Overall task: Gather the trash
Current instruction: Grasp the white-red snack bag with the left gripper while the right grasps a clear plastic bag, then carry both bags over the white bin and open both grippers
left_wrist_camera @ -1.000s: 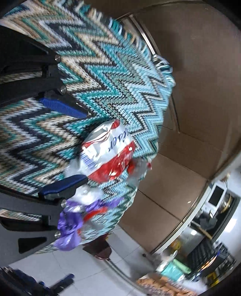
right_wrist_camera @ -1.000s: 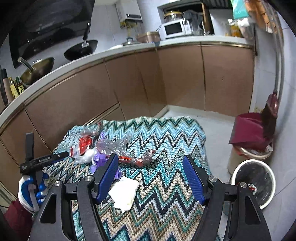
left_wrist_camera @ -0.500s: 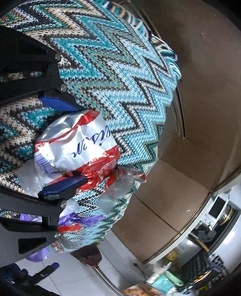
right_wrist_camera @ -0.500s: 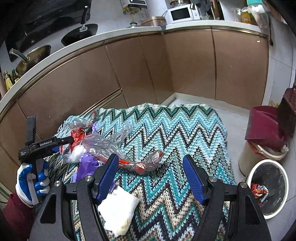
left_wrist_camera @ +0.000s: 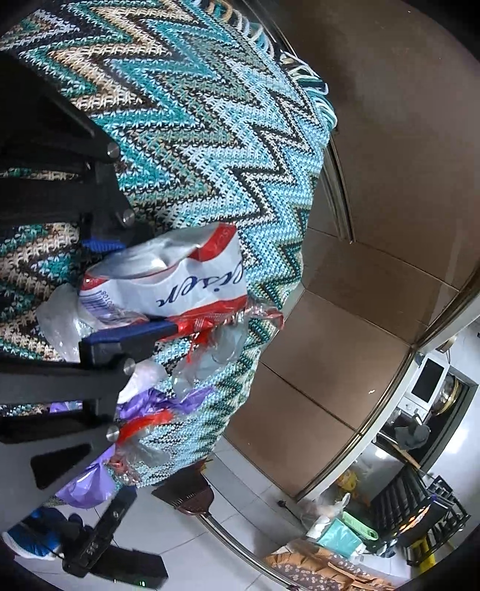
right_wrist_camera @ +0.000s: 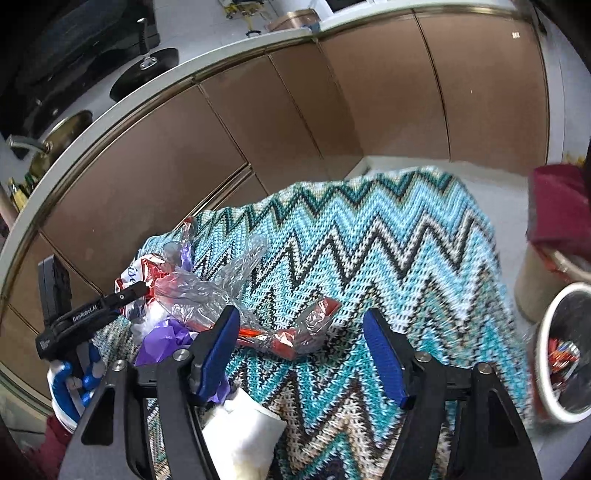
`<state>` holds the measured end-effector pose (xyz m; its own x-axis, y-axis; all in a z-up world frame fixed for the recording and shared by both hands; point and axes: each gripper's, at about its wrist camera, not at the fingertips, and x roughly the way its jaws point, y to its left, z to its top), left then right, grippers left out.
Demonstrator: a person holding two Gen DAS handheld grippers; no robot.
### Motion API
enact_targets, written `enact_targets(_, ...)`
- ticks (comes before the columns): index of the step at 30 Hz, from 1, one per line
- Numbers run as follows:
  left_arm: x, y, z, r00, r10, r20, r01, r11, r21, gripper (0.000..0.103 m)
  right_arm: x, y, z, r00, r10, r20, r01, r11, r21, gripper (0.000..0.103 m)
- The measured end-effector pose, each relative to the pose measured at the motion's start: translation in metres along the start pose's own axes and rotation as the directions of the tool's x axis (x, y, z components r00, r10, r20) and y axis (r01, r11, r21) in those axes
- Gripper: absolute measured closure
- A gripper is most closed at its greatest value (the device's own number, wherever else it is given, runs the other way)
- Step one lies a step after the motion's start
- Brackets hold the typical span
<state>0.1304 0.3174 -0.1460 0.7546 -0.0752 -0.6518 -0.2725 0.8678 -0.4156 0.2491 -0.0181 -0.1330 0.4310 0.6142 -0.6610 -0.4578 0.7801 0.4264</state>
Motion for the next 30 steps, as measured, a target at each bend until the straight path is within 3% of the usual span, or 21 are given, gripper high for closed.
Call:
enact_targets(4, -0.012, 0.002, 0.000, 1.000, -0.001, 0.017, 0.001, 1.000, -0.008, 0.074, 0.017, -0.007, -0.001, 0.999, 0.003, -0.033, -0.001, 0.999, 0.044, 0.053)
enact_targets(6, -0.020, 0.004, 0.000, 1.000, -0.008, 0.027, 0.008, 1.000, -0.014, 0.074, 0.022, -0.010, -0.002, 0.999, 0.012, -0.043, -0.009, 0.998, 0.061, 0.079)
enact_targets(8, -0.032, 0.005, -0.002, 0.999, -0.012, 0.039, 0.012, 1.000, -0.015, 0.074, 0.021, -0.009, -0.003, 0.999, 0.021, -0.031, -0.019, 0.998, 0.065, 0.091)
enact_targets(22, -0.134, -0.001, -0.010, 0.987, -0.050, 0.155, 0.054, 0.998, -0.020, 0.074, -0.094, 0.048, -0.009, 0.989, 0.030, 0.148, -0.016, 0.995, -0.094, 0.094)
enact_targets(30, -0.183, -0.031, -0.022, 0.977, -0.090, 0.191, 0.085, 0.996, 0.033, 0.074, -0.165, 0.049, -0.034, 0.976, 0.007, 0.219, 0.017, 0.994, -0.111, 0.094)
